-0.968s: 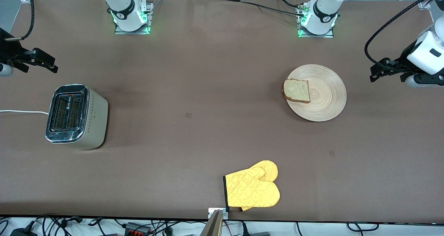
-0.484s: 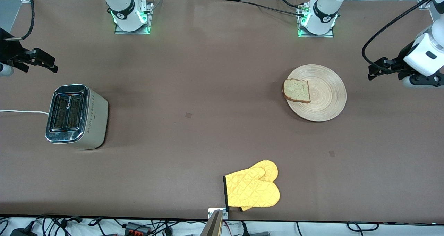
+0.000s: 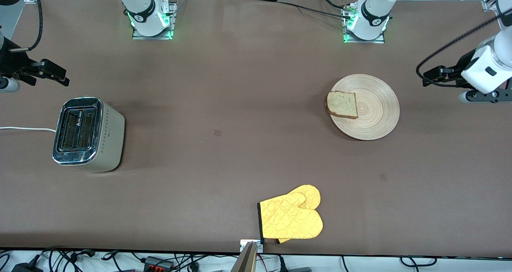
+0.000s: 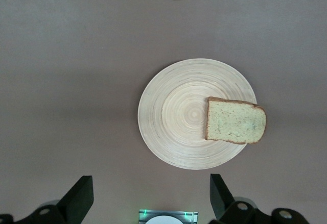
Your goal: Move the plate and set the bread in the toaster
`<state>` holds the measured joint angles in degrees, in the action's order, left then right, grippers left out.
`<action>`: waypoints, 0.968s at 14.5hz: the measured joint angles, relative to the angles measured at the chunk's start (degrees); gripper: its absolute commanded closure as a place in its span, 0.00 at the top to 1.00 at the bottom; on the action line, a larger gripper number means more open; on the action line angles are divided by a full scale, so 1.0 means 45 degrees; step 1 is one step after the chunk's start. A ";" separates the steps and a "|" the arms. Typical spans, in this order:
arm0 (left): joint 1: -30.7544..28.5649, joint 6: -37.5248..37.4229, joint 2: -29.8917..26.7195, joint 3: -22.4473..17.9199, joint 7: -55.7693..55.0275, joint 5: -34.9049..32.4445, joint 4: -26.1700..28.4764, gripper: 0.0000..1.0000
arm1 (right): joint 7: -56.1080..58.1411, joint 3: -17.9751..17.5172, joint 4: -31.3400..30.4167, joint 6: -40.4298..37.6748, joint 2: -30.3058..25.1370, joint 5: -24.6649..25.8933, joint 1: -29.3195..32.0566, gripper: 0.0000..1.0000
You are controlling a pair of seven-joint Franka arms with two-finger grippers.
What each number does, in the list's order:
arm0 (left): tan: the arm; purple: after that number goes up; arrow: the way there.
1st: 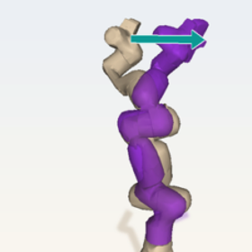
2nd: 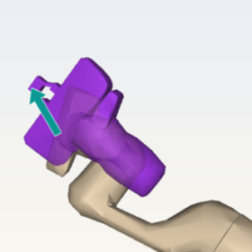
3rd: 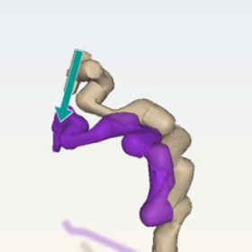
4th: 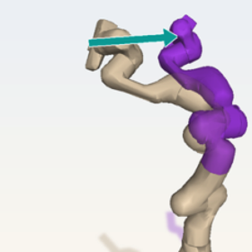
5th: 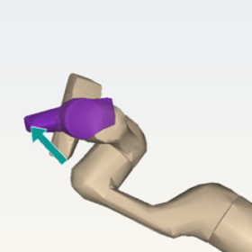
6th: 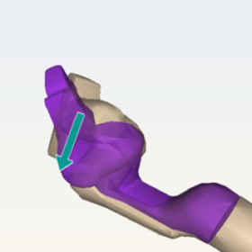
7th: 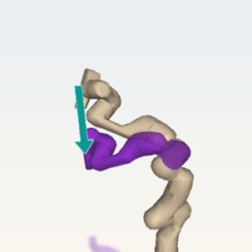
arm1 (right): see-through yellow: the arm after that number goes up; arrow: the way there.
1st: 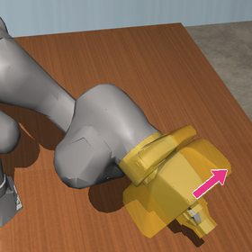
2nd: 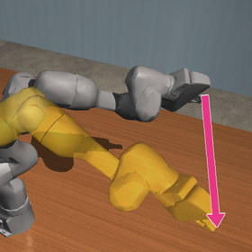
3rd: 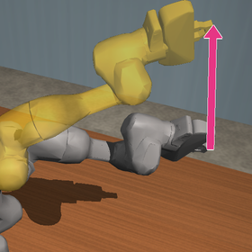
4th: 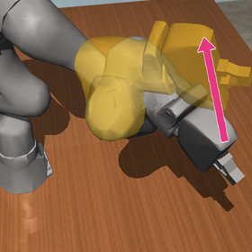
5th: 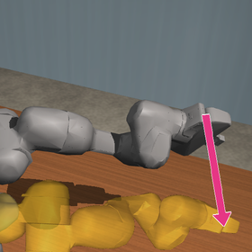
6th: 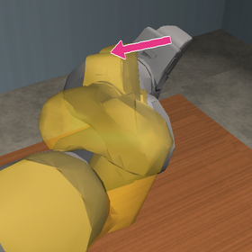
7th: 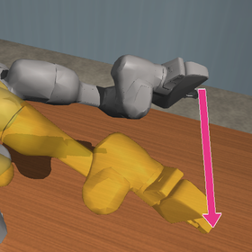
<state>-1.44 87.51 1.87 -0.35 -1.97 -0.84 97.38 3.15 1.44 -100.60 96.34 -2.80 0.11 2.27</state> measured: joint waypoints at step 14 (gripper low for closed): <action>-0.4990 -0.0021 0.5398 -0.0076 0.3816 0.3394 -0.1873 1.00 | 0.0000 0.0018 0.0068 0.0000 0.0017 0.0001 0.0009 1.00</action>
<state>-23.89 87.41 26.16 -0.69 15.20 14.43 88.95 3.15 1.51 -100.30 96.34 -2.73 0.12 2.30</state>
